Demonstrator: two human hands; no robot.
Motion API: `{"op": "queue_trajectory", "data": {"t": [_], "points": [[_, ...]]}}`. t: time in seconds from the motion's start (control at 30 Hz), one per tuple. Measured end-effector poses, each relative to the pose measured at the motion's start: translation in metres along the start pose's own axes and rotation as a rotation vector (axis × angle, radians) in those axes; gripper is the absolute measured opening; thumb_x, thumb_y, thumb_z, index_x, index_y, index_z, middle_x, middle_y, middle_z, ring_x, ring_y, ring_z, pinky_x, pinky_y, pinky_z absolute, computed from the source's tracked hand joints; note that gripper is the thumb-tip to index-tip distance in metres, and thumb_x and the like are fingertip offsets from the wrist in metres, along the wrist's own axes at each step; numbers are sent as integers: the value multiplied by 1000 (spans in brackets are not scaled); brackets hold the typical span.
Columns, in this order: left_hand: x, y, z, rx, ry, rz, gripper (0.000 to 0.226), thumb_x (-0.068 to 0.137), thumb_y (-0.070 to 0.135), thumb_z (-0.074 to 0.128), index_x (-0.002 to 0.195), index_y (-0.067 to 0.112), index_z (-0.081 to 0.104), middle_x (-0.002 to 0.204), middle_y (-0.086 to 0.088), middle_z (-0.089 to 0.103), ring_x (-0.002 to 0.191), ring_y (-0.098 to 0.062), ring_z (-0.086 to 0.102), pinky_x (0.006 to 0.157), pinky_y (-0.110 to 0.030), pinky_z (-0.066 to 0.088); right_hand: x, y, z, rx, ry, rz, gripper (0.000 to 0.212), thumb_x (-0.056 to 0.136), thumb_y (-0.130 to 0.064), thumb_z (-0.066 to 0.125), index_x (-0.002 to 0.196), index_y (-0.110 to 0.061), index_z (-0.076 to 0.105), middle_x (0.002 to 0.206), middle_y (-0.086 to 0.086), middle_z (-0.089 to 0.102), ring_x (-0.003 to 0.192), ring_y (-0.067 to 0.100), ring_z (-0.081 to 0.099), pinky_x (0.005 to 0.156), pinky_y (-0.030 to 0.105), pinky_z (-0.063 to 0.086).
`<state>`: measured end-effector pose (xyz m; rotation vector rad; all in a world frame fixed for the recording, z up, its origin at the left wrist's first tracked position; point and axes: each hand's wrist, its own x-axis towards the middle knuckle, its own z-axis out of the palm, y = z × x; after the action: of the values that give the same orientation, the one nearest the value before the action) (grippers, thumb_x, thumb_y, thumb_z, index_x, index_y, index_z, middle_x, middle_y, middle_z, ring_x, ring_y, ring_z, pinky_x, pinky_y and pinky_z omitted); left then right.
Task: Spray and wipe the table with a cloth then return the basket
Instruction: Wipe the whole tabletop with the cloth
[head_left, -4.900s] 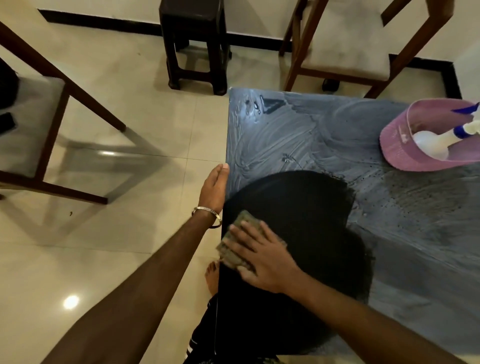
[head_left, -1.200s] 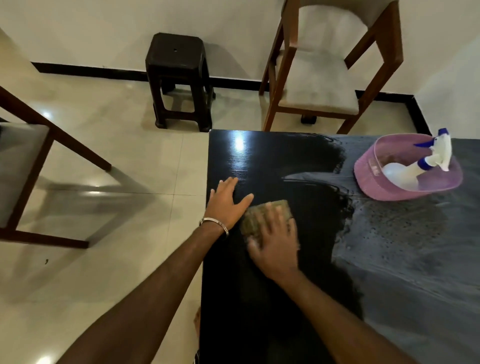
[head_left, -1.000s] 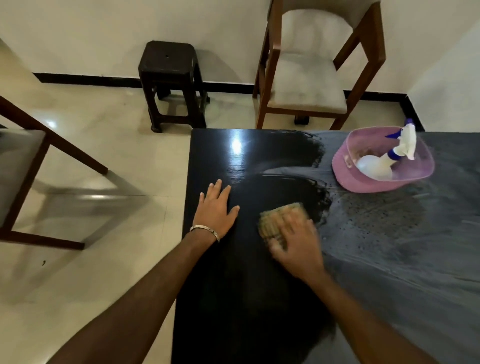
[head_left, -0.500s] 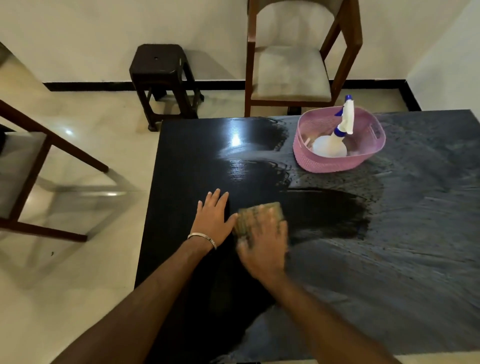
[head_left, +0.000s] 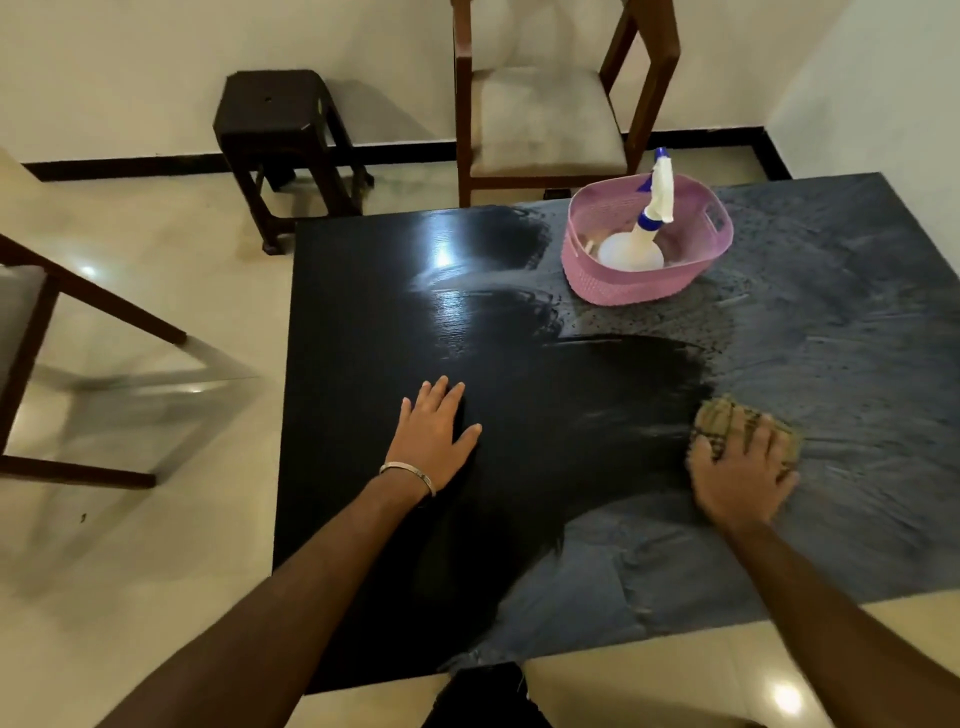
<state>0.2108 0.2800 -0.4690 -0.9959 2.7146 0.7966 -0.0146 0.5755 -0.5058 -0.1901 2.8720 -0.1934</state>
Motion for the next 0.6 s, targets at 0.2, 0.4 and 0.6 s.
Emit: {"op": "queue_trajectory", "data": {"t": [0.2, 0.4, 0.6], "points": [[-11, -15, 2, -19, 6, -10, 65, 97, 46, 42, 152, 21, 19, 161, -2, 12, 149, -22, 3, 121, -44, 4, -215, -121, 75, -66, -61, -659, 79, 81, -53, 47, 154, -27, 35, 162, 9, 30, 150, 32, 24, 116, 64, 19], [-15, -6, 6, -61, 11, 2, 65, 96, 45, 44, 152, 21, 21, 161, -2, 13, 149, -22, 4, 121, -45, 4, -272, -83, 88, -179, -217, -1010, 79, 77, -55, 55, 152, -38, 37, 162, -4, 33, 151, 21, 22, 116, 55, 14], [-29, 18, 29, -37, -31, 63, 67, 96, 46, 44, 152, 21, 18, 161, -3, 12, 149, -23, 4, 121, -45, 5, -157, 34, 35, -185, -90, -383, 77, 88, -57, 34, 159, -28, 22, 167, 7, 16, 154, 31, 11, 119, 63, 15]]}}
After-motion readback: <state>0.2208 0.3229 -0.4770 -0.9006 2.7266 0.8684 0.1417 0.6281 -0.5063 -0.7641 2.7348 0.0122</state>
